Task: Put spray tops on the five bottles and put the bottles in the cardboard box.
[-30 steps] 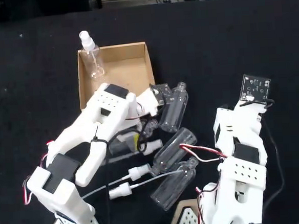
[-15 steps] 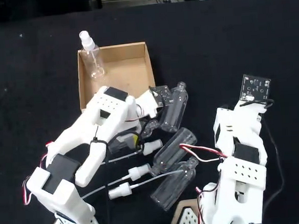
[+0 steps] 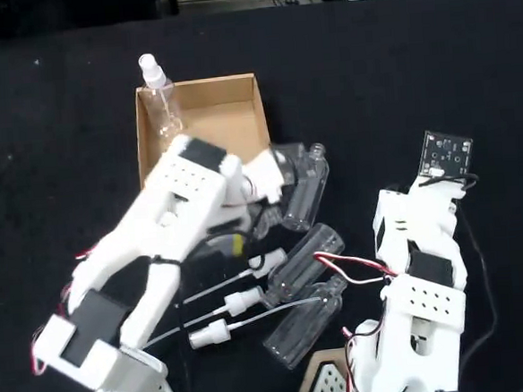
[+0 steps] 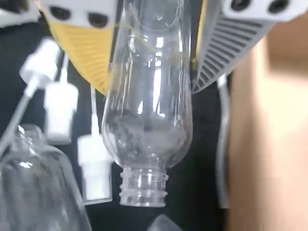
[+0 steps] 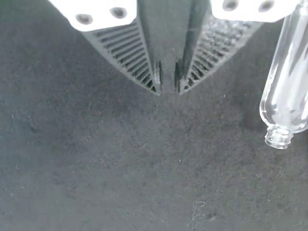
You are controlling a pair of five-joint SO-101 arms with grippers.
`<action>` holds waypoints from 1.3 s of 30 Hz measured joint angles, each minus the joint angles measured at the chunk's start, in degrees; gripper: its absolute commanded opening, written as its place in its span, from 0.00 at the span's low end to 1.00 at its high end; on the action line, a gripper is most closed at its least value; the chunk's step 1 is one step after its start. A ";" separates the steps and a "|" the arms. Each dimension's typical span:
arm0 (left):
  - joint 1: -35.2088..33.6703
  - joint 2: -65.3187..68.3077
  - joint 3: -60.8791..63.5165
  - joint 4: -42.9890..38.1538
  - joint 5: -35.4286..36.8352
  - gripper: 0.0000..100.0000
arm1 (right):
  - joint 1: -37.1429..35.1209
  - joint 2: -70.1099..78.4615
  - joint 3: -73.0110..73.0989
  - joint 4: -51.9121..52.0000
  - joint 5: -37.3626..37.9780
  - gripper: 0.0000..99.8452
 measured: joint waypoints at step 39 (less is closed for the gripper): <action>-76.31 0.97 14.77 -8.62 -3.60 0.17 | -3.34 0.00 2.11 0.00 0.00 0.04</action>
